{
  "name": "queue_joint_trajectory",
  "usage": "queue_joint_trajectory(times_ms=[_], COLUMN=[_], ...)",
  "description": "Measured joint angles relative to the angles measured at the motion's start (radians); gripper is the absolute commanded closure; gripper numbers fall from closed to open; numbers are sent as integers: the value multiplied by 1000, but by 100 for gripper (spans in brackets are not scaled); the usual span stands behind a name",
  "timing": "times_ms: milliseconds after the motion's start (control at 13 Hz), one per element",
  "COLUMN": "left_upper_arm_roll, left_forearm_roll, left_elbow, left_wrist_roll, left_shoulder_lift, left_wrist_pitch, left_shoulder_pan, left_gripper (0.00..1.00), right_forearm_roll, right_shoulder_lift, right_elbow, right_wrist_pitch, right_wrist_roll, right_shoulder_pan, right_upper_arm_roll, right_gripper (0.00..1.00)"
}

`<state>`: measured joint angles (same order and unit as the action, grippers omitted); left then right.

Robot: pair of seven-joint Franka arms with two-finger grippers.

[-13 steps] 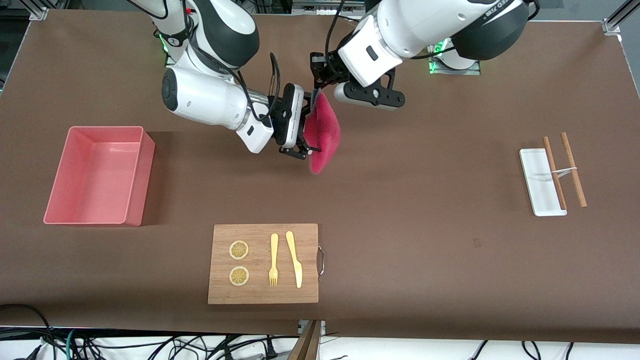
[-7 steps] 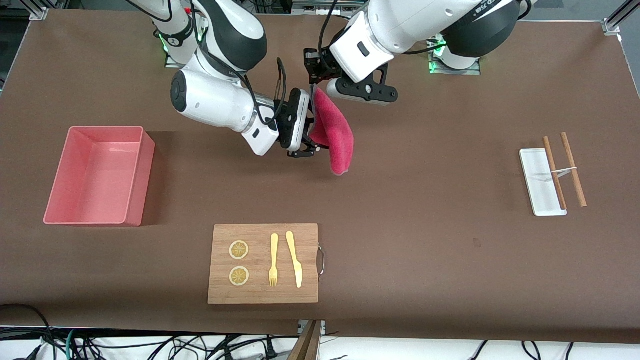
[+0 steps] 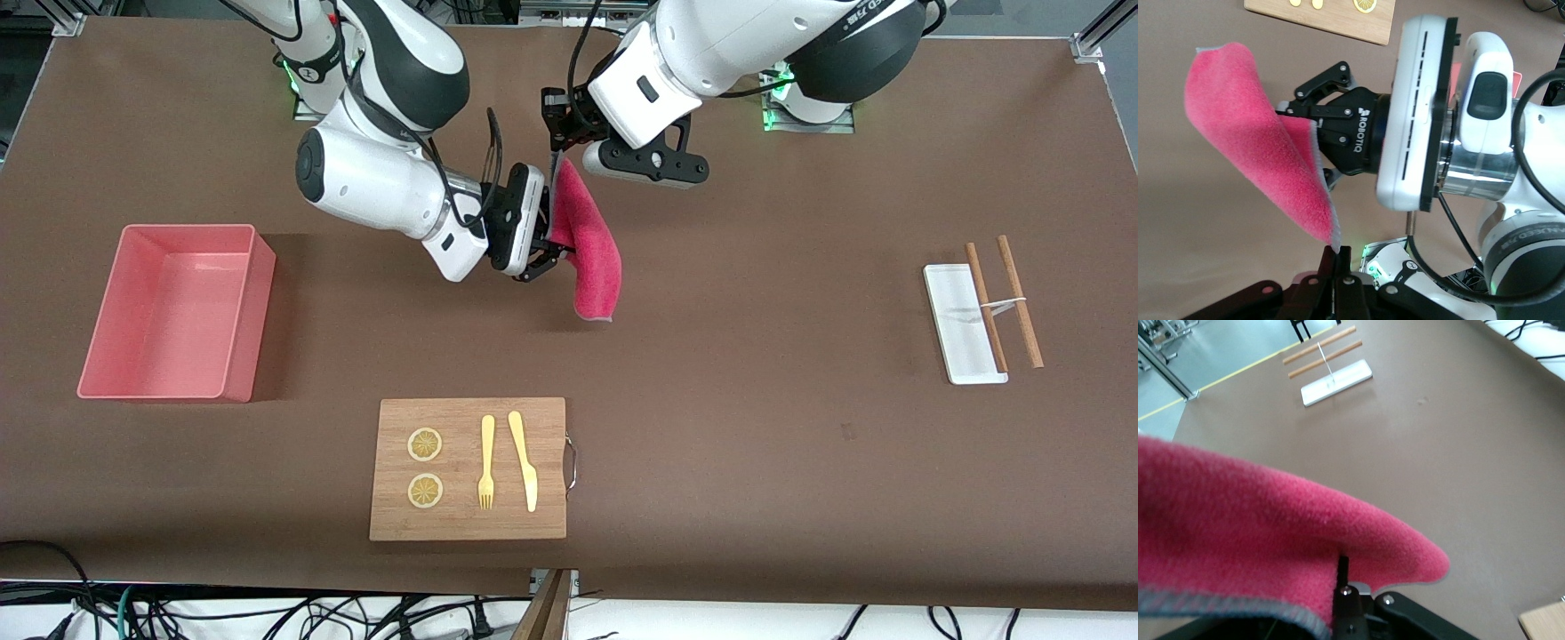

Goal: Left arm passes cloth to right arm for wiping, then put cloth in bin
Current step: 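Release the cloth from the left gripper while the right gripper pulls it away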

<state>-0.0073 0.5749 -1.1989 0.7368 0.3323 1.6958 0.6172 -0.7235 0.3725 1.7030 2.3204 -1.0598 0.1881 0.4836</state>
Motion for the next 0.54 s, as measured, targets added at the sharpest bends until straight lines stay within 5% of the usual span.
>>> queue_joint_trajectory(times_ms=[536], left_upper_arm_roll=[19], left_forearm_roll=[-80], left_elbow=[3], left_wrist_roll=[0], left_shoulder_lift=[-1], left_wrist_pitch=[-31], left_shoulder_pan=[-6], left_gripper=[0], right_forearm_roll=[117], right_shoulder_lift=[-78], right_elbow=[0], right_wrist_pitch=[-310], right_wrist_roll=[123], right_shoulder_pan=[-154], right_upper_arm_roll=[-8], right_gripper=[100])
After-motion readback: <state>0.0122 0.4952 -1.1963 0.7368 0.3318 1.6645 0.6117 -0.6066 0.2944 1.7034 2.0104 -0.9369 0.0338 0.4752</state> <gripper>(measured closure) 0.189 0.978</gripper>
